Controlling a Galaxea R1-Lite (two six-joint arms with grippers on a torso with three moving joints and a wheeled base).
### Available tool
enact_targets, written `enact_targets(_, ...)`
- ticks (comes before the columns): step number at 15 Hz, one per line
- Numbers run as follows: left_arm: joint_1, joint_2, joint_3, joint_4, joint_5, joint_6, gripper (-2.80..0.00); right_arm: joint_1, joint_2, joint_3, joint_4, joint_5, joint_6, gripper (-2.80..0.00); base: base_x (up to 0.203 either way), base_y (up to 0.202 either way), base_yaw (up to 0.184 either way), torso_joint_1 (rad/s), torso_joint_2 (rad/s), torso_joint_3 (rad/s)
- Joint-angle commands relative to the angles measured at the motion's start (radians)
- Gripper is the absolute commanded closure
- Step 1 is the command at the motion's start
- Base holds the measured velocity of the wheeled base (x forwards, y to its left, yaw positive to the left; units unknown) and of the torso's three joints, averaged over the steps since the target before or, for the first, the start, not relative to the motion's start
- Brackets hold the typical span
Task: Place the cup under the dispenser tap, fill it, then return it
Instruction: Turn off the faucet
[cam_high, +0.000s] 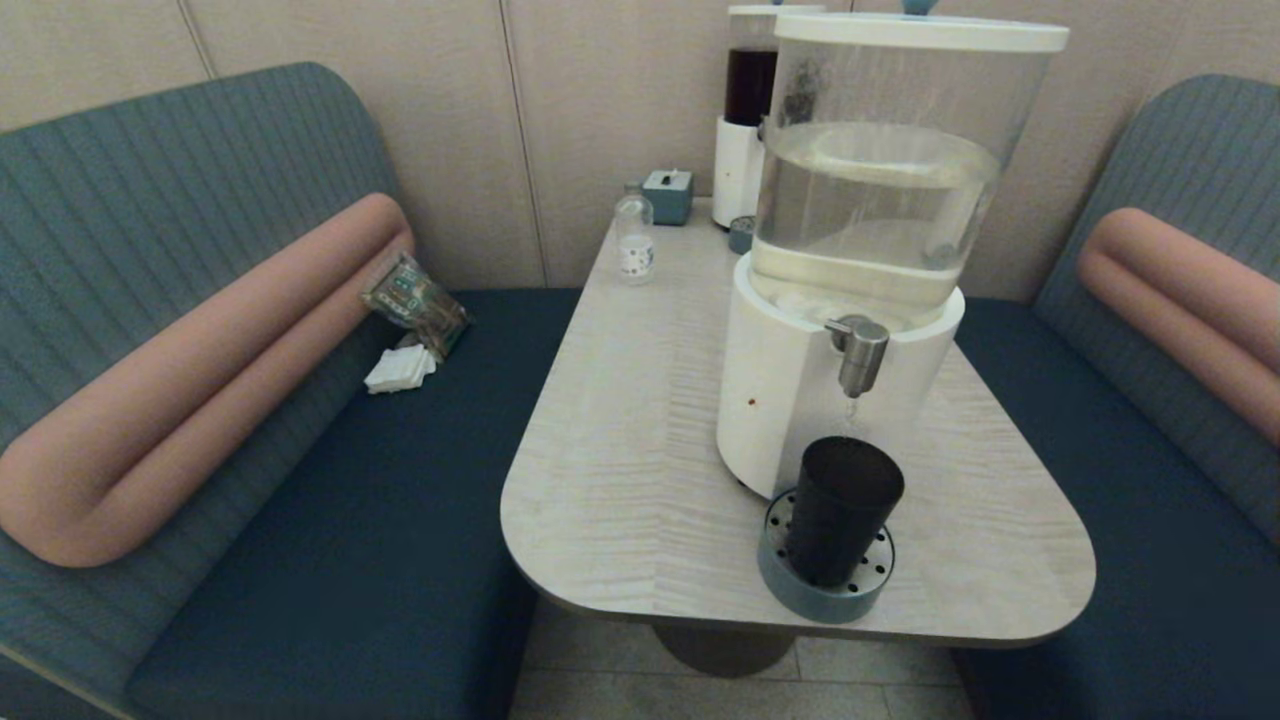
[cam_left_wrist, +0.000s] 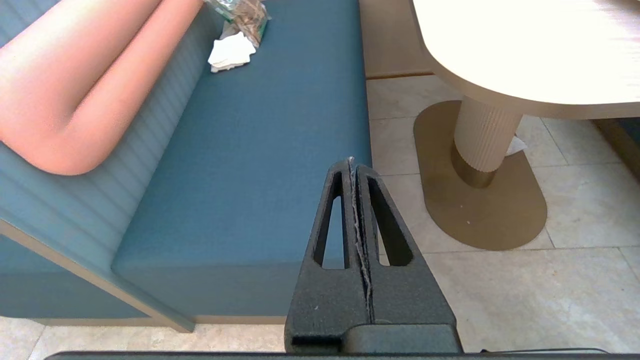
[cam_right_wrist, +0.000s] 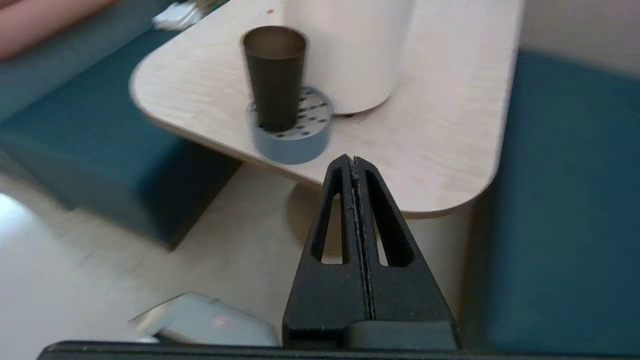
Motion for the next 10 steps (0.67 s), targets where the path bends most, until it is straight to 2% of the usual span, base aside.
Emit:
enact_targets(1, 0.0, 0.001, 0.0, 0.001, 0.0, 0.0, 0.0, 0.021, -0.104, 0.092, -0.078, -0.063, -0.011, 0.0, 0.0, 0.0, 0.0, 0.0, 0.0, 0.0)
enact_targets(4, 0.0, 0.001, 0.0, 0.001, 0.0, 0.0, 0.0, 0.027, -0.177, 0.222, -0.243, -0.204, -0.017, 0.0, 0.0, 0.0, 0.0, 0.0, 0.0, 0.0)
enact_targets(7, 0.0, 0.001, 0.0, 0.001, 0.0, 0.0, 0.0, 0.027, -0.204, 0.376, -0.468, -0.303, -0.019, 0.0, 0.0, 0.0, 0.0, 0.0, 0.0, 0.0)
enact_targets(10, 0.0, 0.001, 0.001, 0.001, 0.0, 0.0, 0.0, 0.027, -0.227, 0.514, -0.622, -0.357, -0.03, 0.0, 0.0, 0.0, 0.0, 0.0, 0.0, 0.0)
